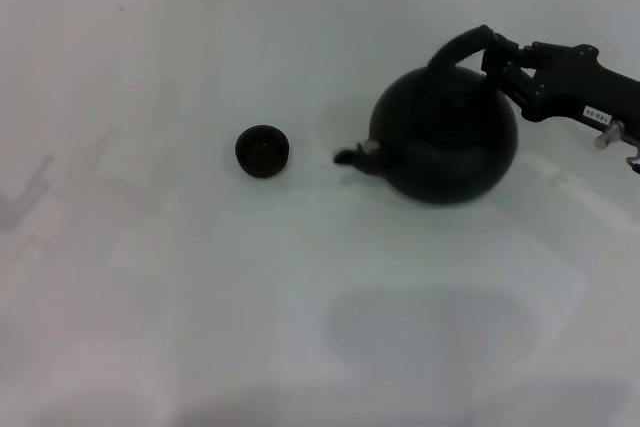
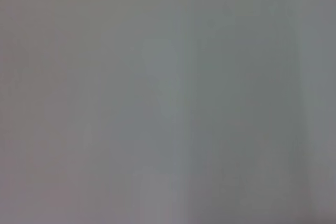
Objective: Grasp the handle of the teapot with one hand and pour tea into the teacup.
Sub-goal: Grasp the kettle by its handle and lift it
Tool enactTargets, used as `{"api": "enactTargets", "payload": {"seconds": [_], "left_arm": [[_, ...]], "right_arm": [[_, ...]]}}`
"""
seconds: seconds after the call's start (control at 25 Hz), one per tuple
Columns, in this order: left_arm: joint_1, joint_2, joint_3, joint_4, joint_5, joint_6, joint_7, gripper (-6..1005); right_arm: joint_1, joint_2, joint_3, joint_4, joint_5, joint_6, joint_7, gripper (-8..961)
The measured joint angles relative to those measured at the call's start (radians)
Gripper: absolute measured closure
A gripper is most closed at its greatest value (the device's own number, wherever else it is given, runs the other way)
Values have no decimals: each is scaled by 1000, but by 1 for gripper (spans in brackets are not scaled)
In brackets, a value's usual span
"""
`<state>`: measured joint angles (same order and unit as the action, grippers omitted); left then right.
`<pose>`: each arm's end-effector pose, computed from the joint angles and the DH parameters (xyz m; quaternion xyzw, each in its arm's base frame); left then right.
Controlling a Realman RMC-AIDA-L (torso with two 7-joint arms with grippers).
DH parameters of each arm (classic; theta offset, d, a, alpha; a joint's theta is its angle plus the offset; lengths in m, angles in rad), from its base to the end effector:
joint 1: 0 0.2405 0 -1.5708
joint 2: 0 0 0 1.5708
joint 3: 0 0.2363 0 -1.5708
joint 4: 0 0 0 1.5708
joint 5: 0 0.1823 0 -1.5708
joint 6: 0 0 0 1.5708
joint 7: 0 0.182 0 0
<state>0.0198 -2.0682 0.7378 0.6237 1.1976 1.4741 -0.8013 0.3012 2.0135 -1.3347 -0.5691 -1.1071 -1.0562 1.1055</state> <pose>-0.3270 0.2330 0.0798 -0.7681 -0.1951 -0.3108 0.5248 0.2627 0.3262 -0.0234 -0.8678 0.2648 0.2716 0.3211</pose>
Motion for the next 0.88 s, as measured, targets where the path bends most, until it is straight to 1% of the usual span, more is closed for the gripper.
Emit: {"api": "enactTargets", "payload": {"seconds": [0.2, 0.48, 0.68, 0.76, 0.88], "left_arm": [[-2, 0, 0, -2, 0, -8, -2, 125], [-6, 0, 0, -5, 0, -13, 1, 125], [-7, 0, 0, -5, 2, -13, 0, 125], [-8, 0, 0, -6, 2, -13, 0, 125], [-9, 0, 0, -7, 2, -14, 0, 125]], "right_arm": [[3, 0, 0, 0, 4, 0, -10, 786], [5, 0, 0, -19, 34, 1, -28, 798], [5, 2, -28, -64, 71, 2, -38, 797], [0, 3, -54, -92, 97, 18, -39, 797], [-12, 4, -139, -159, 167, 106, -50, 797]]}}
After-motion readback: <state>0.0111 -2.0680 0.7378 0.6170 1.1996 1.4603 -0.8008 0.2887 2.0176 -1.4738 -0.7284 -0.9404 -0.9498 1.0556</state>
